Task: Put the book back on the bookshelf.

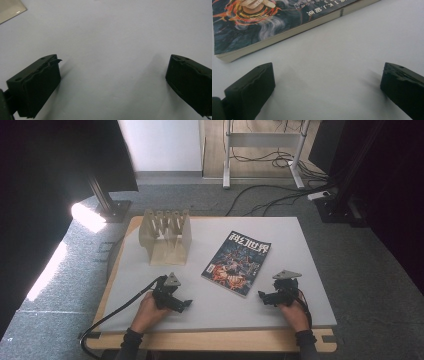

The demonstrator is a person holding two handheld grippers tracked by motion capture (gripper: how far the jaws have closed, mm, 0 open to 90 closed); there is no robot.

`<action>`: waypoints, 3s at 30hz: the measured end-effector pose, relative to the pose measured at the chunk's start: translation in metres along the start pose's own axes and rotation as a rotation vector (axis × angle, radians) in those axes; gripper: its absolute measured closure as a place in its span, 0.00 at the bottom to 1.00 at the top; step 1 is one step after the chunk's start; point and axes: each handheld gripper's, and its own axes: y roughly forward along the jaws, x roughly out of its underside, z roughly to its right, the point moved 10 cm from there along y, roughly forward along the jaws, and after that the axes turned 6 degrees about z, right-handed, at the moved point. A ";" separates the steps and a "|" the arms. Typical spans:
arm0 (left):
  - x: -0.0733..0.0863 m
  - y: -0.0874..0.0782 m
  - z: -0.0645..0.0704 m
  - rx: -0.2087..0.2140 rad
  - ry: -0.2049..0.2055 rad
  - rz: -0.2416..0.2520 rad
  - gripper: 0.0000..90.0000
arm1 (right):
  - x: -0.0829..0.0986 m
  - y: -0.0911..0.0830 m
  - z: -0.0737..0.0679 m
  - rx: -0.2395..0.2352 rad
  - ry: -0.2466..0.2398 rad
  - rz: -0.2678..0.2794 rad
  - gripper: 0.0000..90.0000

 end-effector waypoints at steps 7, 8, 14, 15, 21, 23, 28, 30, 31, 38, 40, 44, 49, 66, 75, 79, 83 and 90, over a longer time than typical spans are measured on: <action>0.000 0.000 0.000 -0.002 0.001 0.000 0.00 | 0.000 0.000 0.000 0.000 0.000 0.000 0.00; 0.000 0.000 0.000 -0.002 0.001 0.000 0.00 | 0.000 0.000 0.000 0.000 0.000 0.000 0.00; -0.003 0.001 -0.001 0.008 -0.008 -0.001 0.00 | 0.000 0.000 0.000 -0.001 0.000 -0.001 0.00; -0.003 0.001 -0.001 0.008 -0.008 -0.001 0.00 | 0.000 0.000 0.000 -0.001 0.000 -0.001 0.00; -0.010 0.008 0.000 0.020 0.007 -0.008 0.00 | 0.000 0.000 0.000 -0.004 -0.003 -0.003 0.00; -0.013 0.011 0.001 0.035 -0.001 -0.007 0.00 | 0.000 0.000 0.000 -0.012 -0.008 -0.005 0.00; -0.023 0.015 0.002 0.052 0.000 0.003 0.00 | -0.004 0.001 0.003 -0.021 0.004 -0.002 0.01; -0.033 0.019 0.001 0.057 -0.003 0.019 0.00 | -0.006 0.002 0.004 -0.030 0.010 -0.005 0.01; -0.033 0.019 0.001 0.057 -0.003 0.019 0.00 | -0.007 0.003 0.004 -0.032 0.009 -0.006 0.01; -0.058 0.032 -0.002 0.079 0.010 0.023 0.00 | -0.021 0.007 0.007 -0.045 0.000 0.015 0.00; -0.064 0.035 -0.002 0.081 0.015 0.022 0.00 | -0.025 0.009 0.008 -0.049 -0.003 0.023 0.00; -0.076 0.040 -0.003 0.092 0.015 0.030 0.00 | -0.034 0.015 0.011 -0.052 -0.011 0.030 0.00; -0.088 0.050 -0.005 0.097 0.019 0.032 0.00 | -0.044 0.024 0.017 -0.050 -0.022 0.034 0.00; -0.099 0.085 -0.007 0.103 0.014 0.041 0.00 | -0.072 0.066 0.059 -0.025 -0.030 0.053 0.00; -0.098 0.090 -0.008 0.104 0.017 0.030 0.00 | -0.083 0.089 0.078 -0.028 -0.003 0.050 0.00; -0.096 0.093 -0.007 0.107 0.014 0.027 0.00 | -0.089 0.098 0.083 -0.044 0.000 0.049 0.00; -0.095 0.095 -0.006 0.116 0.012 0.030 0.00 | -0.093 0.105 0.088 -0.059 0.017 0.045 0.00; -0.097 0.098 -0.004 0.126 0.005 0.034 0.00 | -0.098 0.114 0.093 -0.092 0.023 0.029 0.00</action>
